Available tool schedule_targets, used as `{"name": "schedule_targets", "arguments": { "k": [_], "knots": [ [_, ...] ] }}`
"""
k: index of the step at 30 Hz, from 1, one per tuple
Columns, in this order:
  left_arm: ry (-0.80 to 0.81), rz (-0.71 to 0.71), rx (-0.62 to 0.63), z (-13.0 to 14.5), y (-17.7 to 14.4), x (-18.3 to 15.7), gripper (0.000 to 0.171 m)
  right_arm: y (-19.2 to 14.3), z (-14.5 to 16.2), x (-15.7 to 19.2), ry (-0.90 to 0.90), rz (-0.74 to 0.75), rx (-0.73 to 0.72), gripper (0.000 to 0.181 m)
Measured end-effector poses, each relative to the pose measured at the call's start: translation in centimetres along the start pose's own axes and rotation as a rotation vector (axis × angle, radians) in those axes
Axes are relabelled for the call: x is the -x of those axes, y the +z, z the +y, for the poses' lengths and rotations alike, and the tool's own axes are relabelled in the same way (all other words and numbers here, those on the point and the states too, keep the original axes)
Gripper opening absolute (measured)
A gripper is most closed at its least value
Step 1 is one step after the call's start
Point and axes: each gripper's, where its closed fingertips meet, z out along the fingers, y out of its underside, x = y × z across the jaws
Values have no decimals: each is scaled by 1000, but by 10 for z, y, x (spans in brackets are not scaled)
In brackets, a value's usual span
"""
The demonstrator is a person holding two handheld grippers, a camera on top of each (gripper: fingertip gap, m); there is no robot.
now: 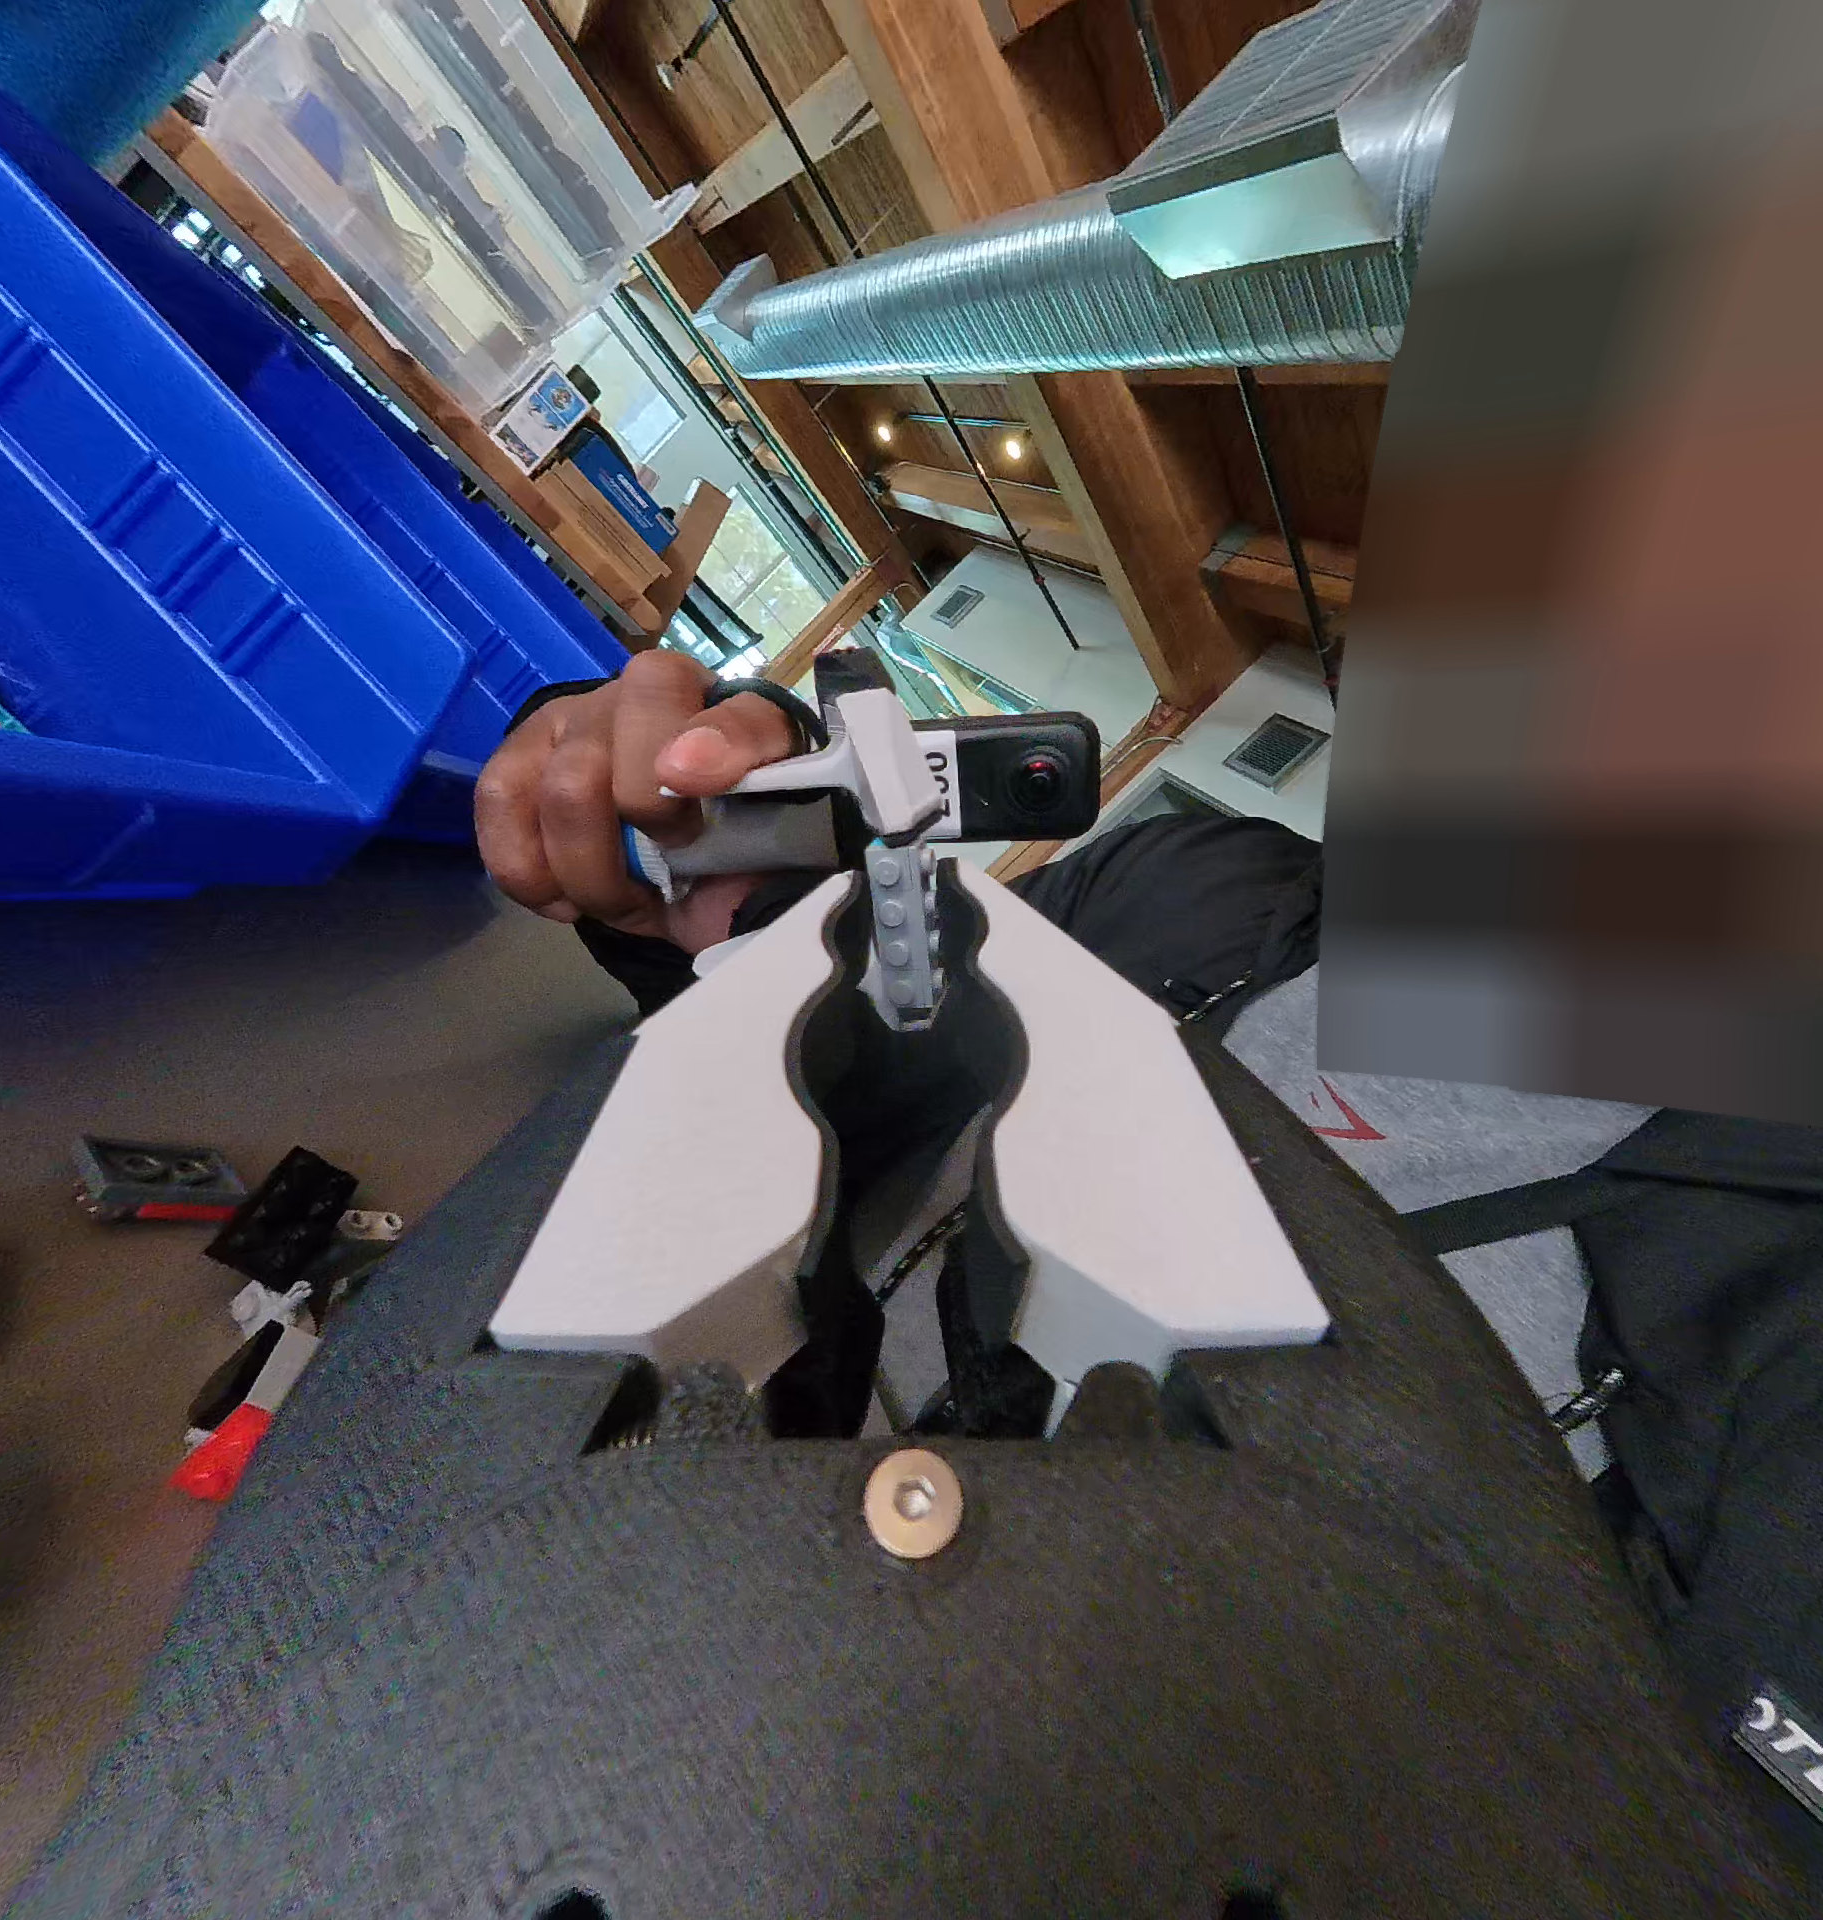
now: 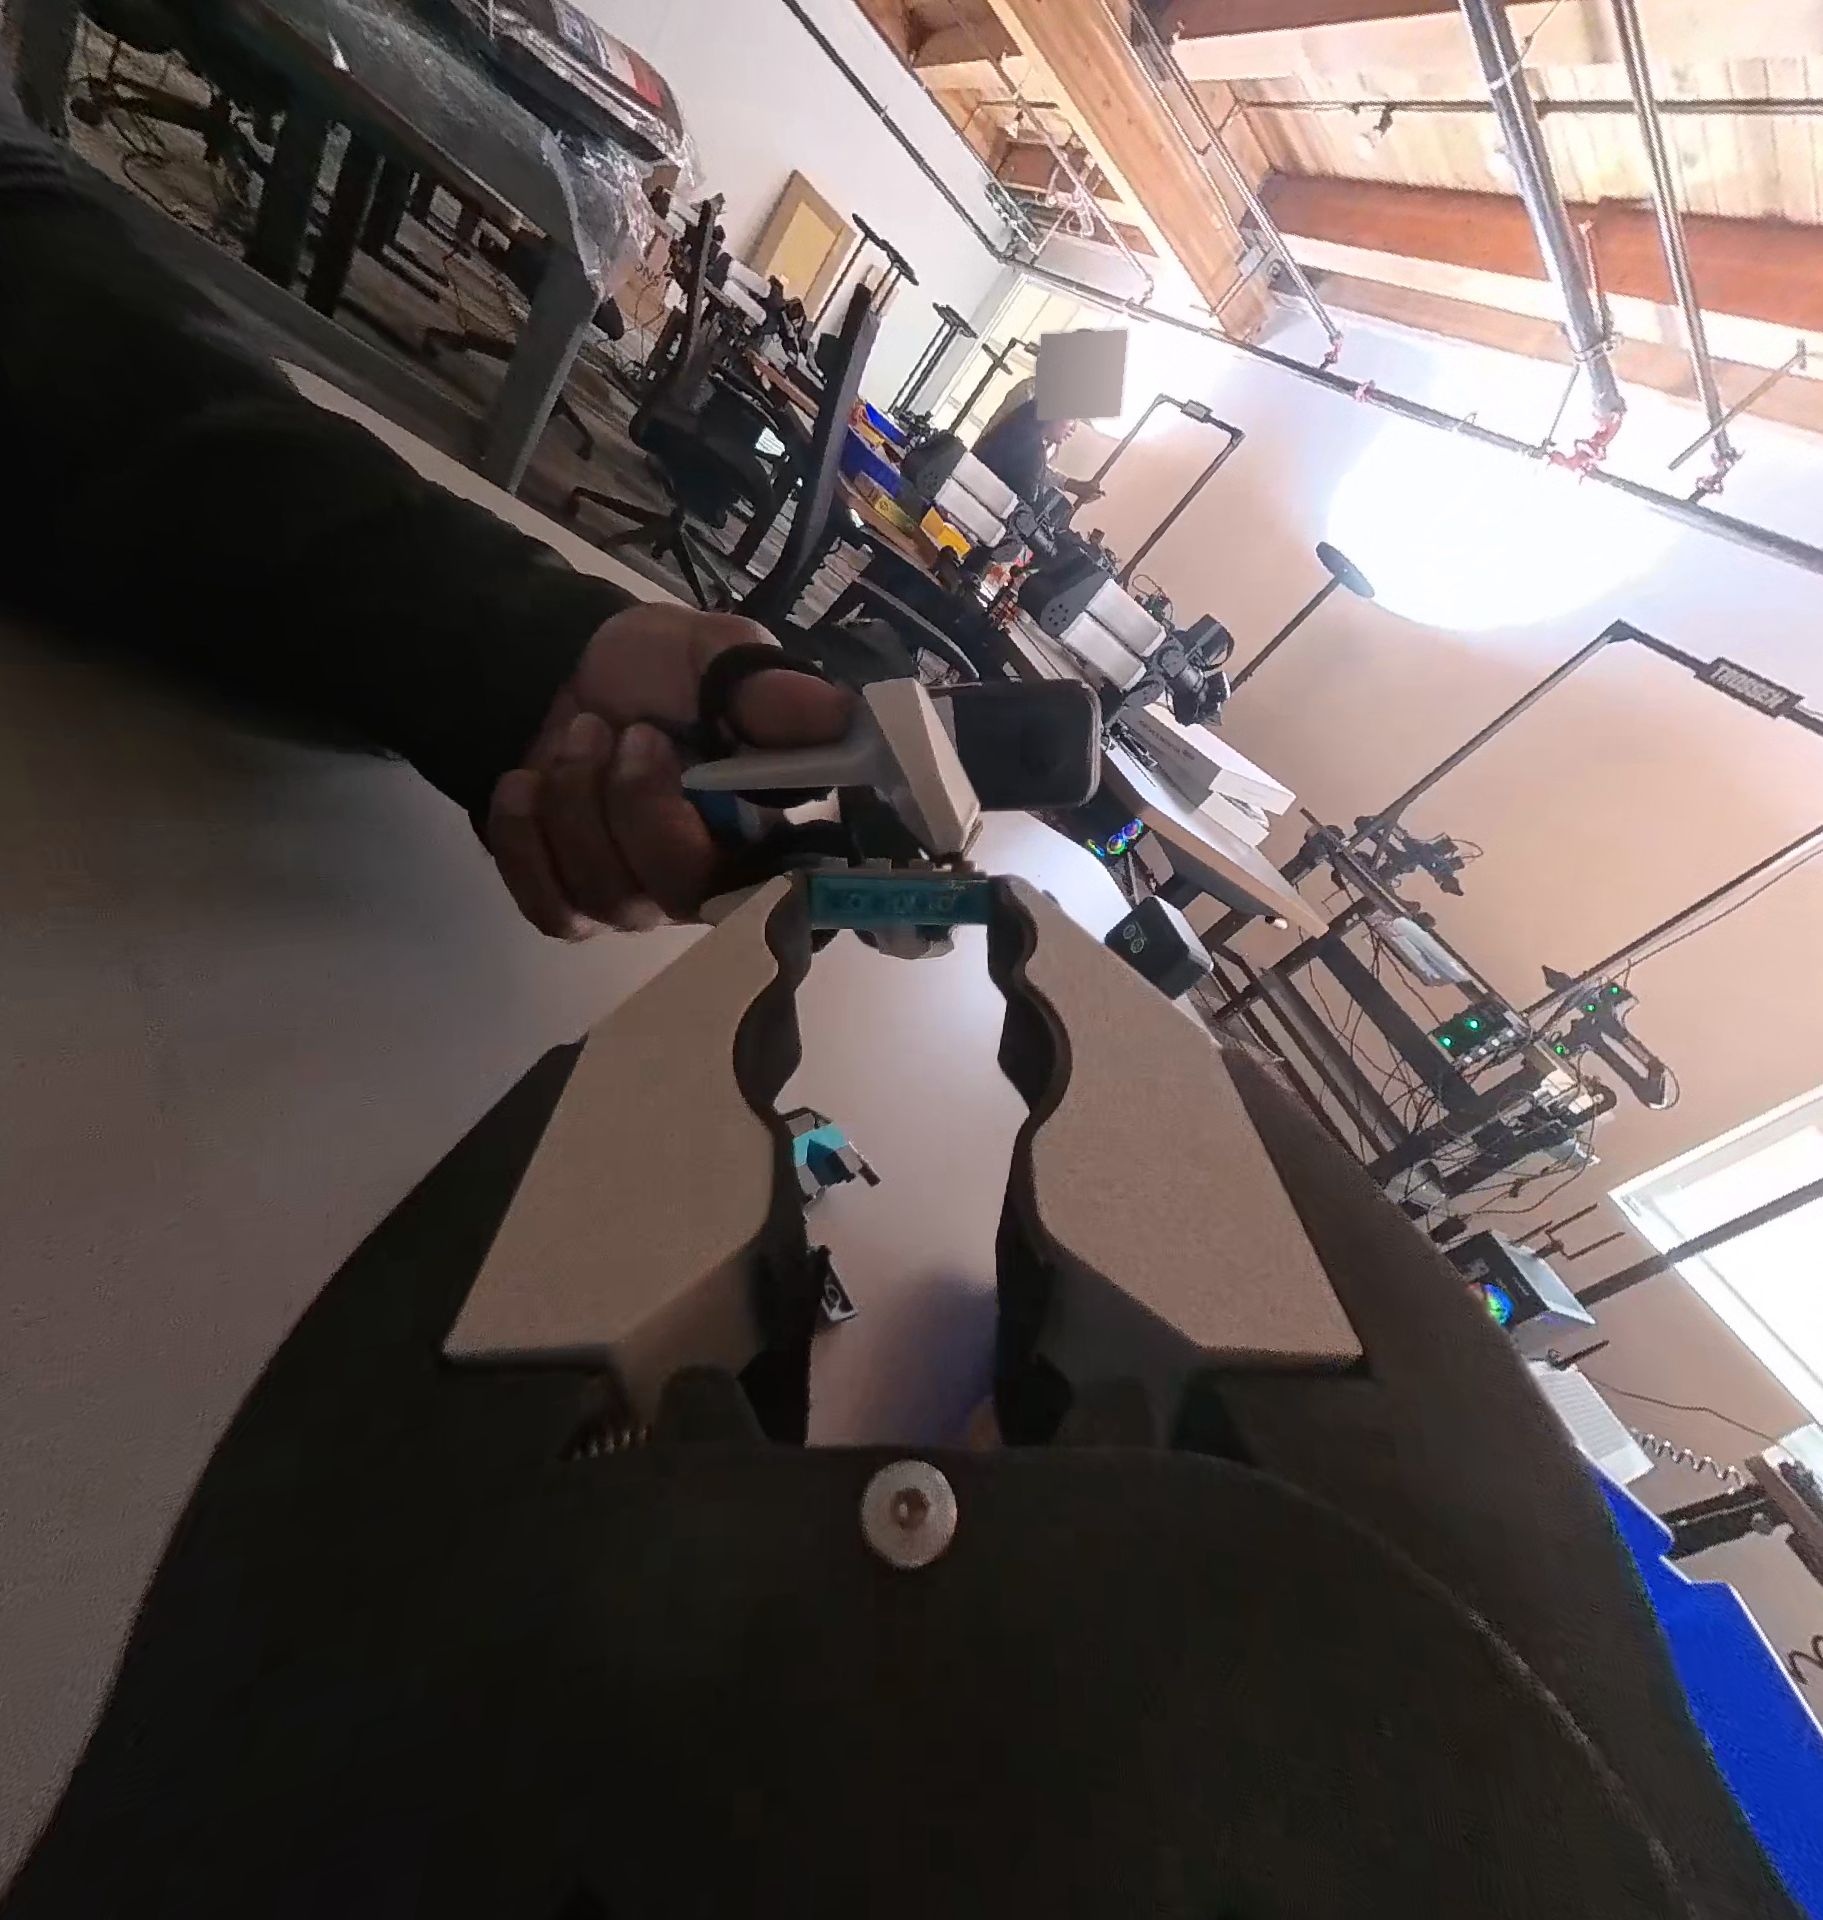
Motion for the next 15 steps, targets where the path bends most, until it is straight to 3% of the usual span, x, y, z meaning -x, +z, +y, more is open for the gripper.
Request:
{"name": "schedule_targets", "arguments": {
  "k": [5, 15],
  "knots": [
    [42, -7, 2, 0, 1, -1, 13, 0, -1, 0, -50, 18, 2, 35],
    [323, -151, 42, -3, 0, 1, 12, -8, -3, -4, -190, 58, 9, 40]
  ]
}}
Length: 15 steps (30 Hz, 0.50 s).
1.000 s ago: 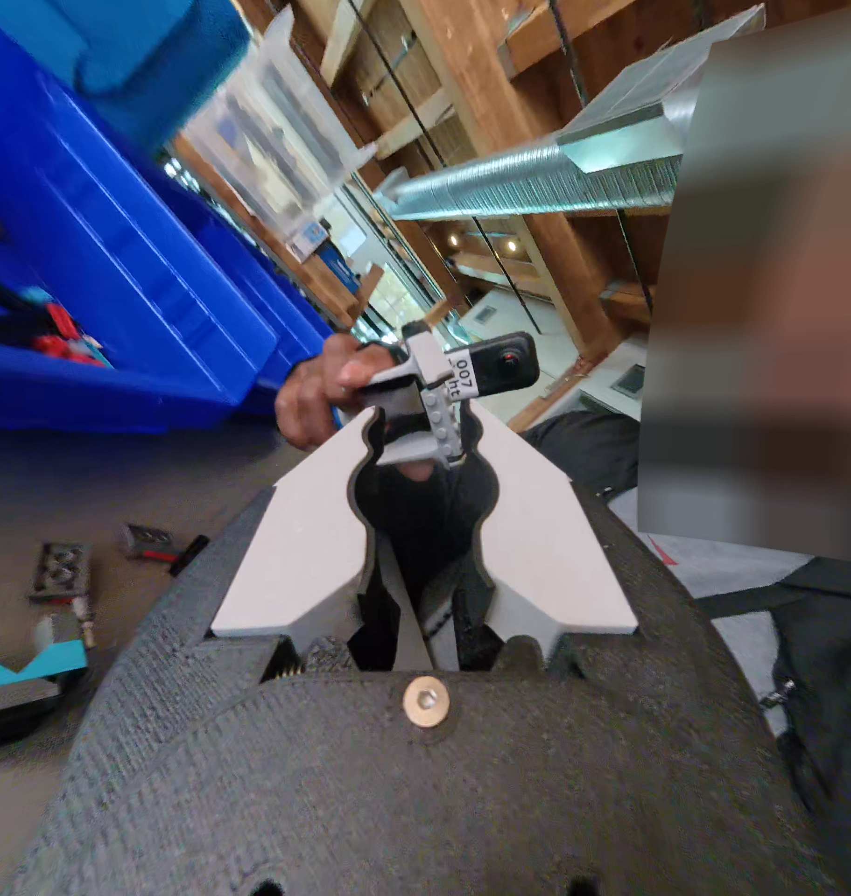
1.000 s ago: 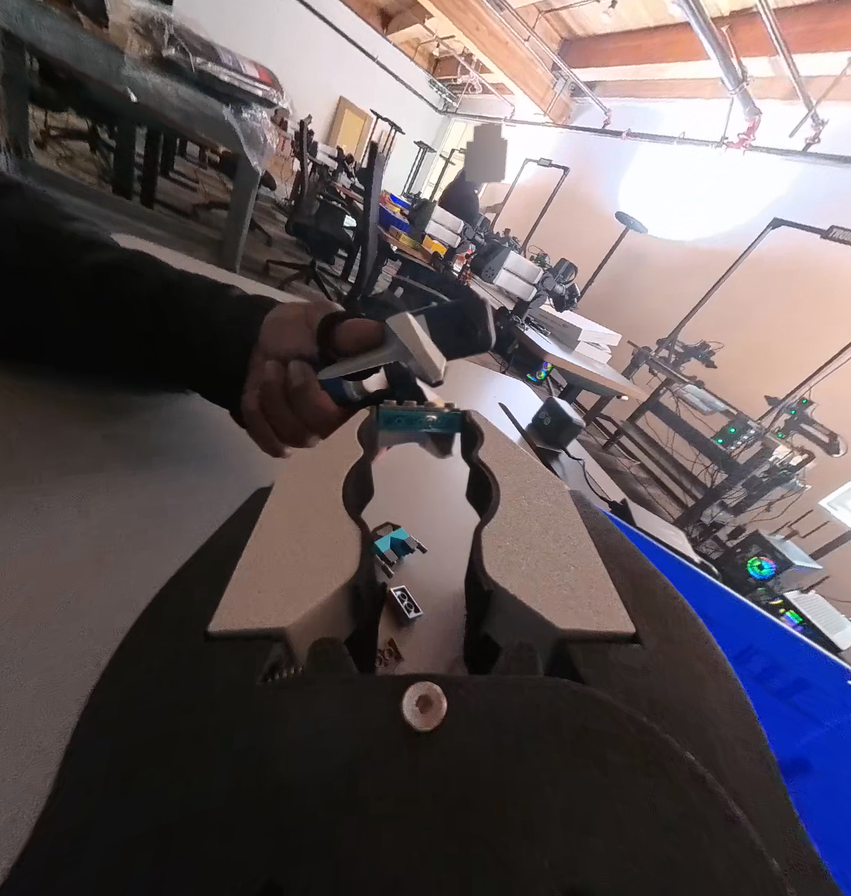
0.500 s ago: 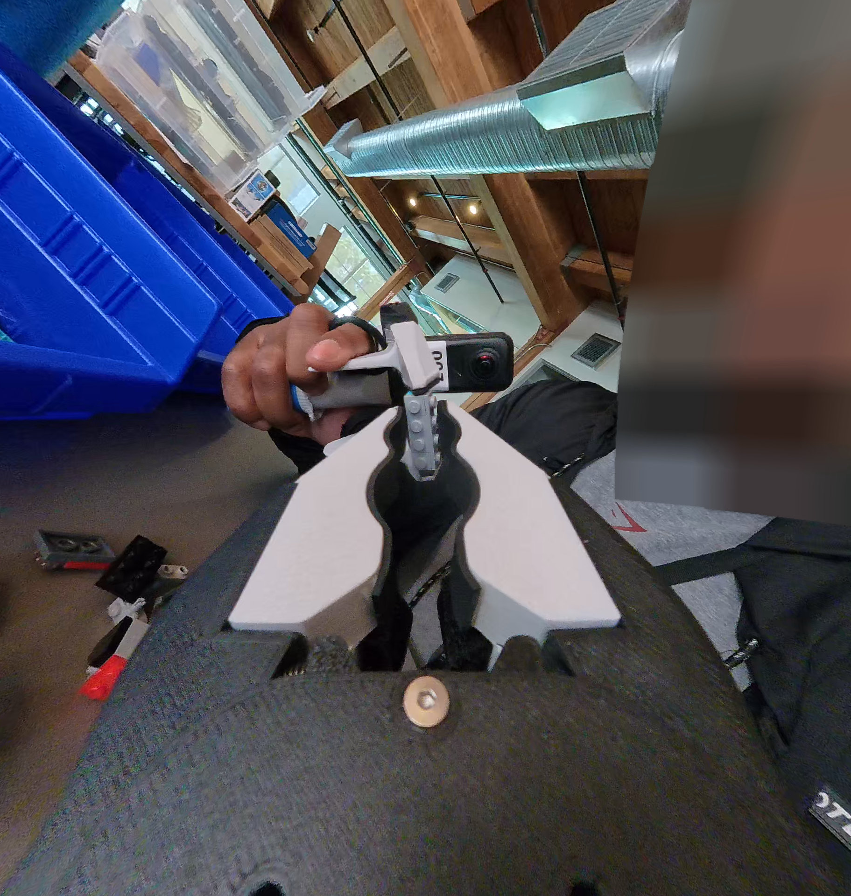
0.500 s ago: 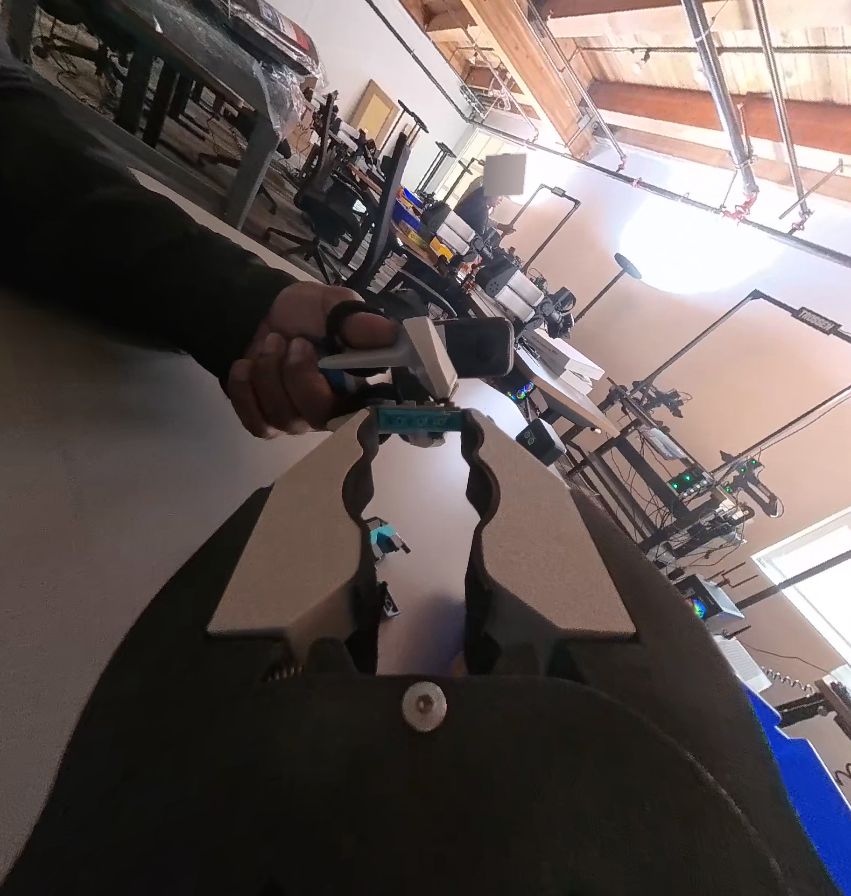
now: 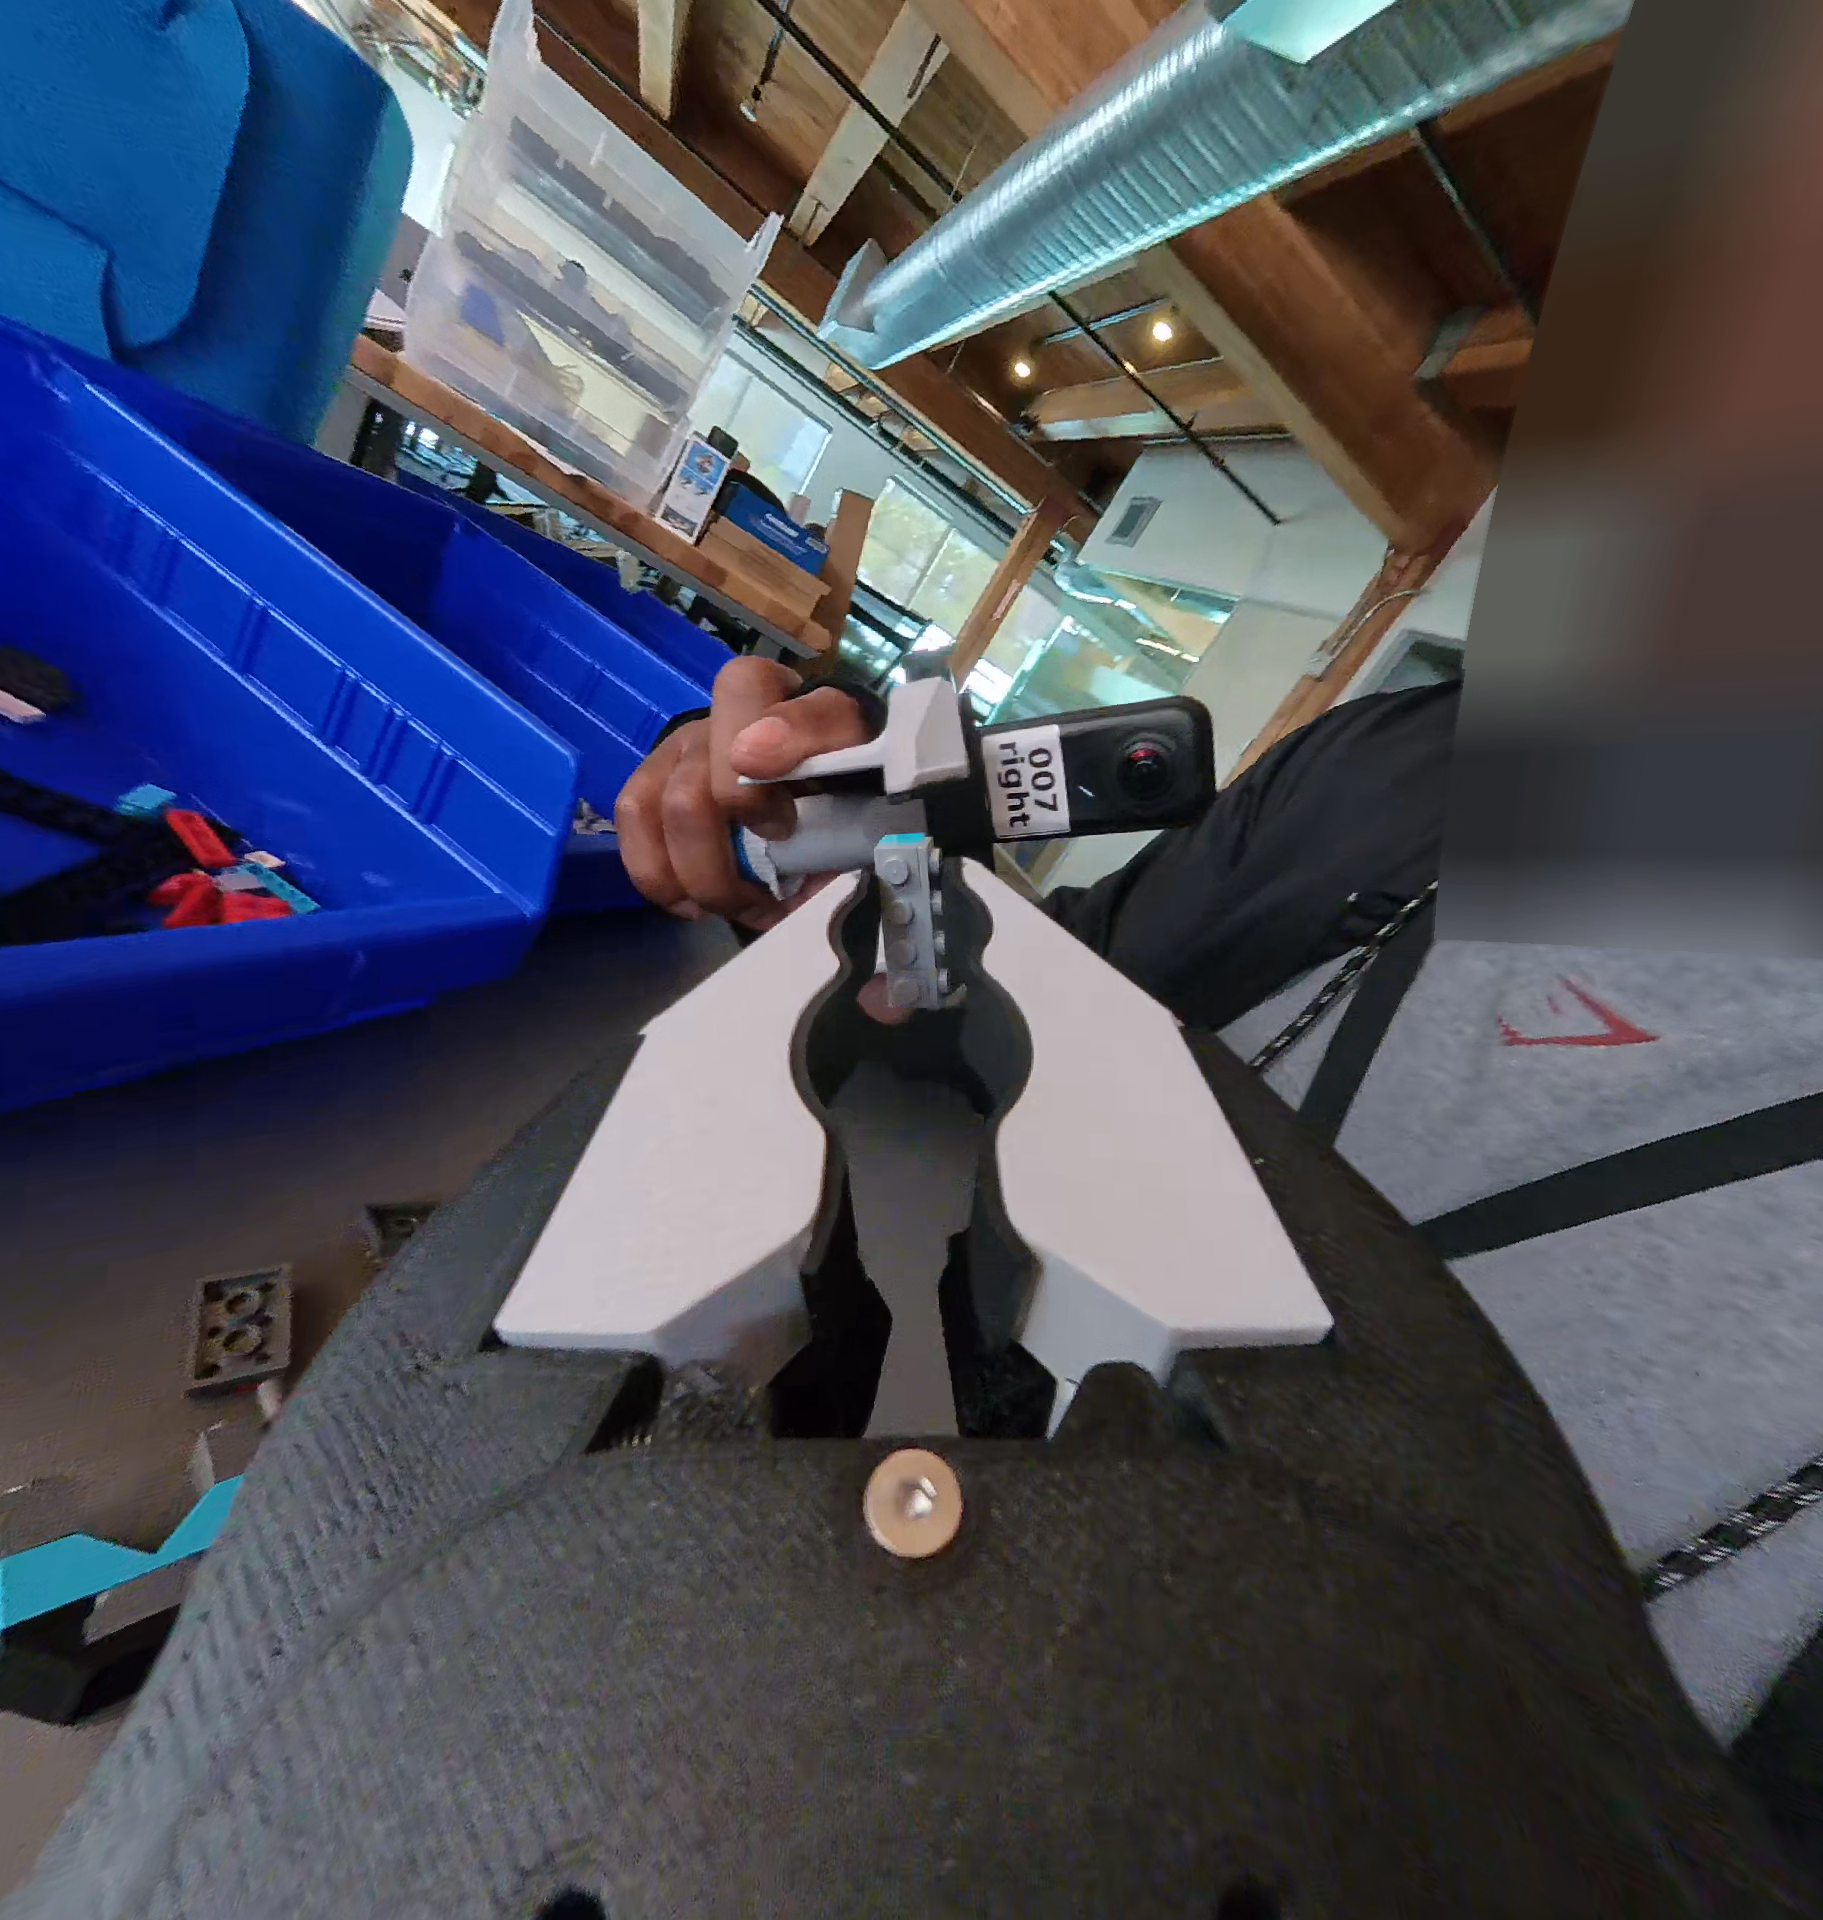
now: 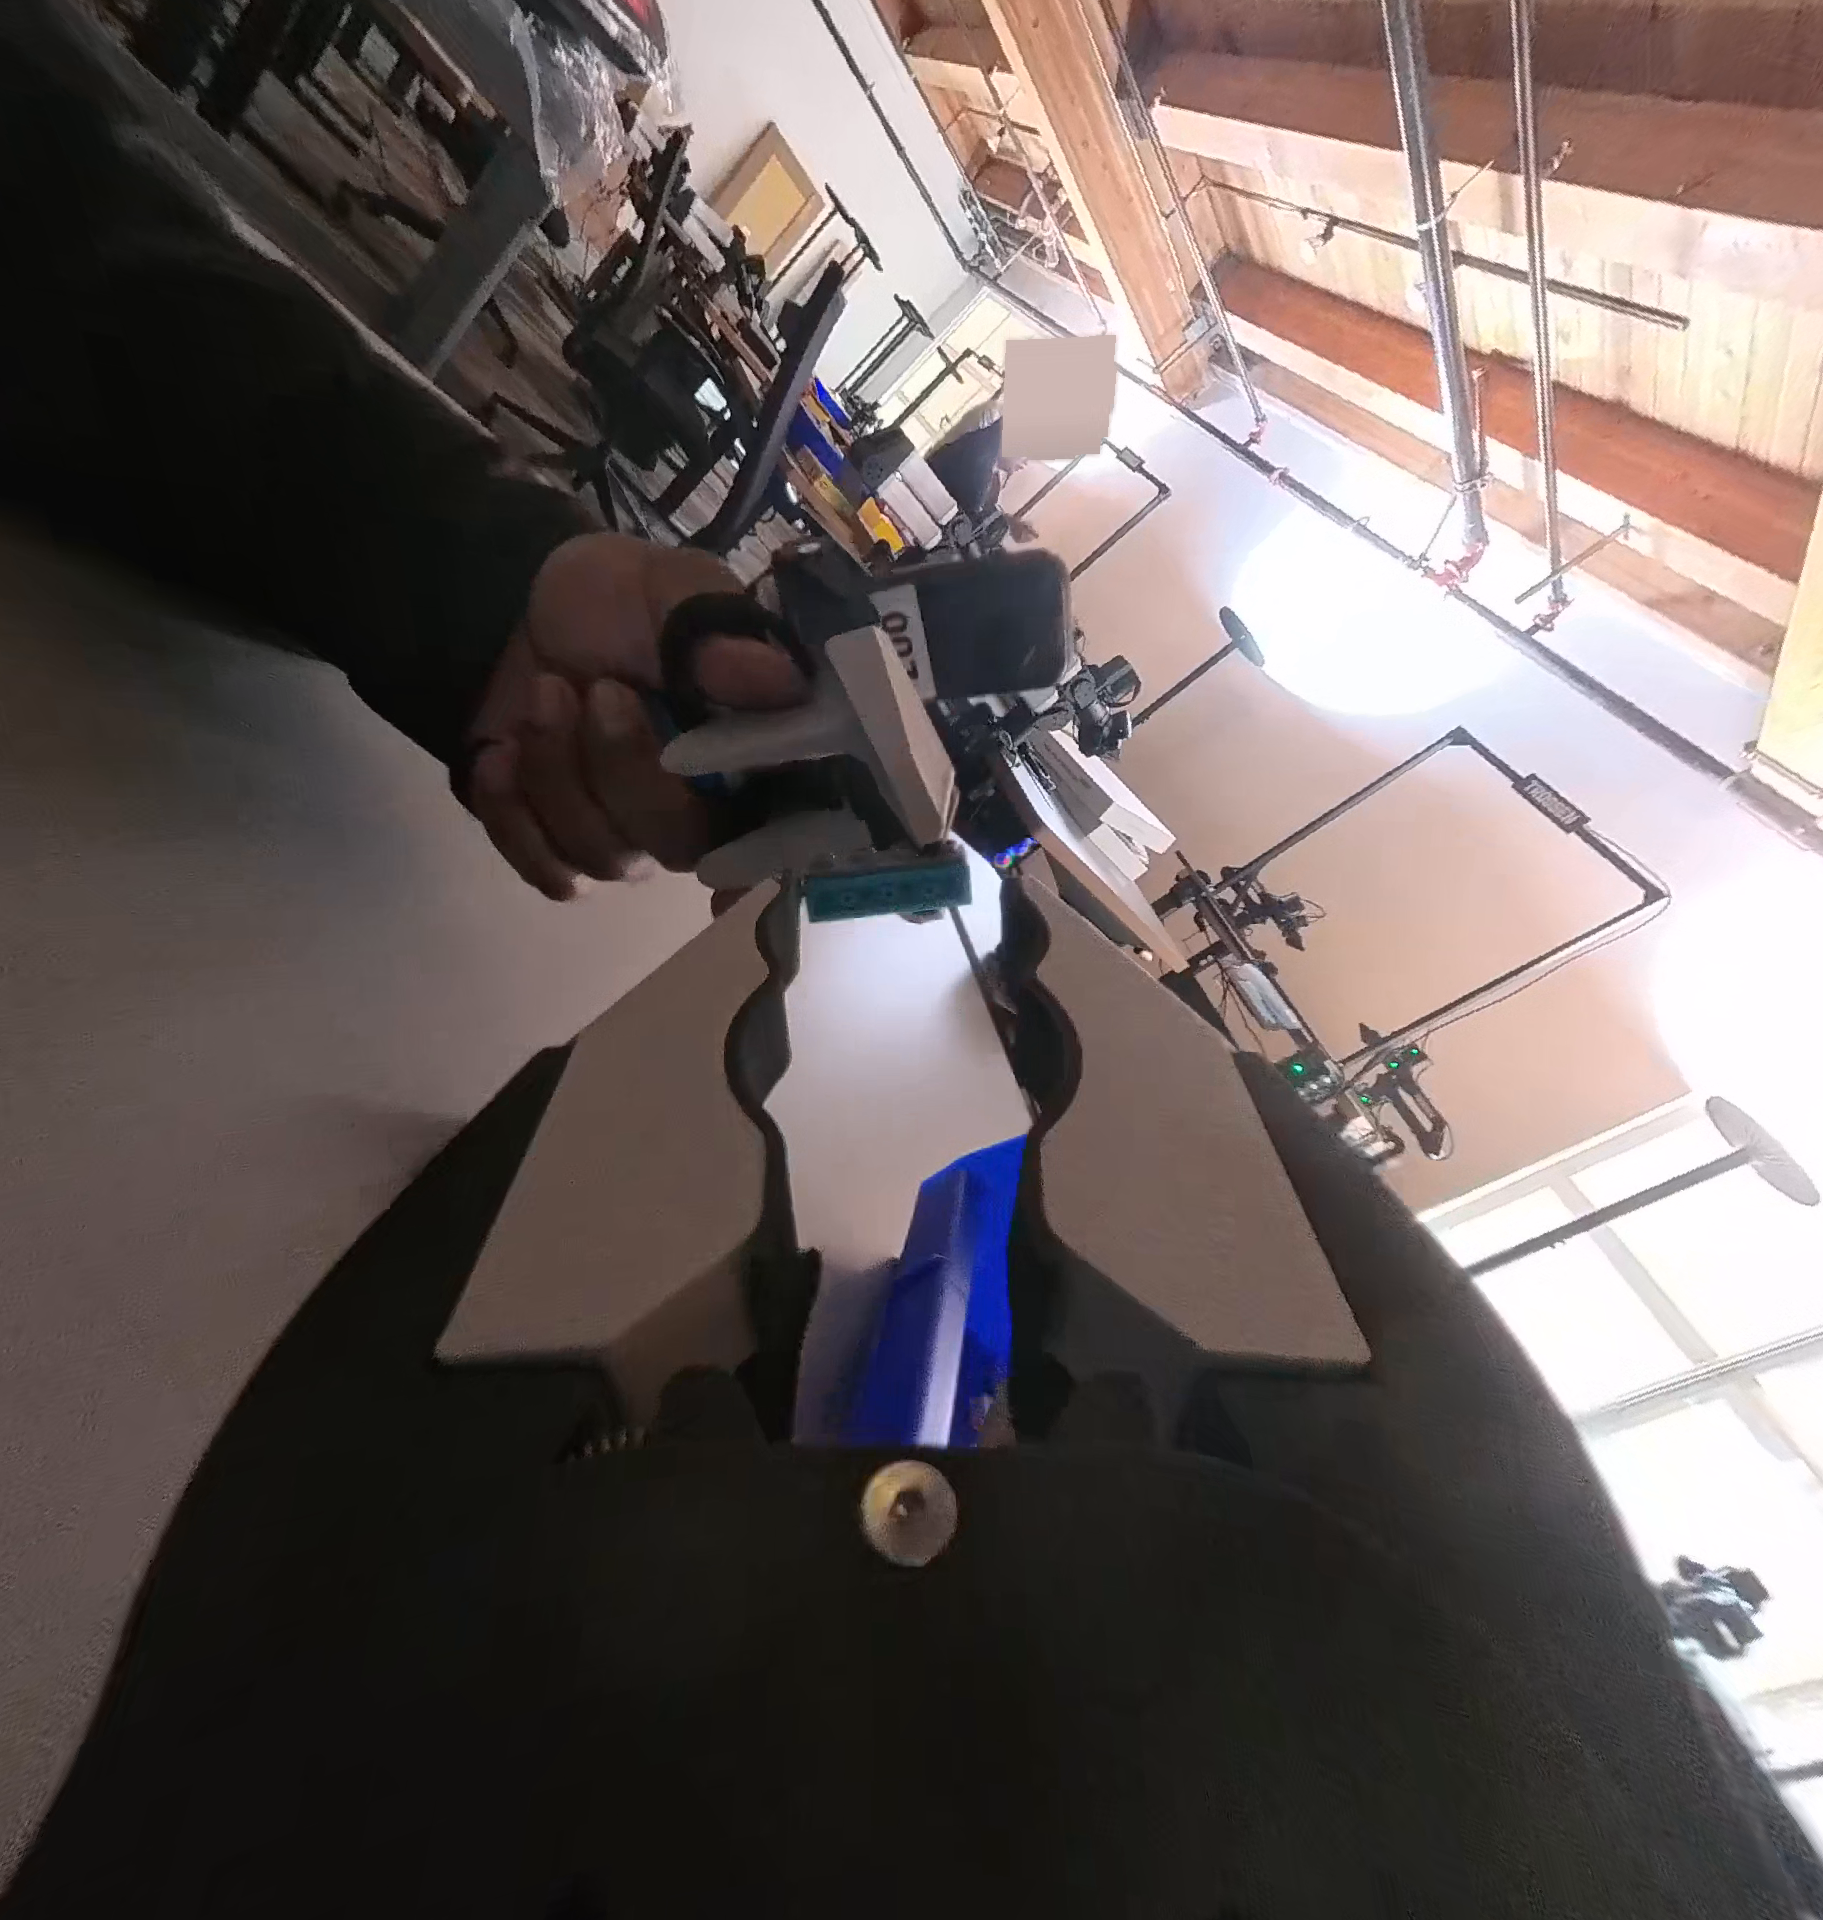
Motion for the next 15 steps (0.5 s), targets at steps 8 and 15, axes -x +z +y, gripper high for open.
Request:
{"name": "schedule_targets", "arguments": {
  "k": [8, 15],
  "knots": [
    [20, -26, 17, 3, 2, 2, 12, 4, 6, 6, -81, 5, 45, 40],
    [16, -21, 5, 2, 2, 2, 12, 5, 6, 3, -126, 37, 60, 35]
  ]
}}
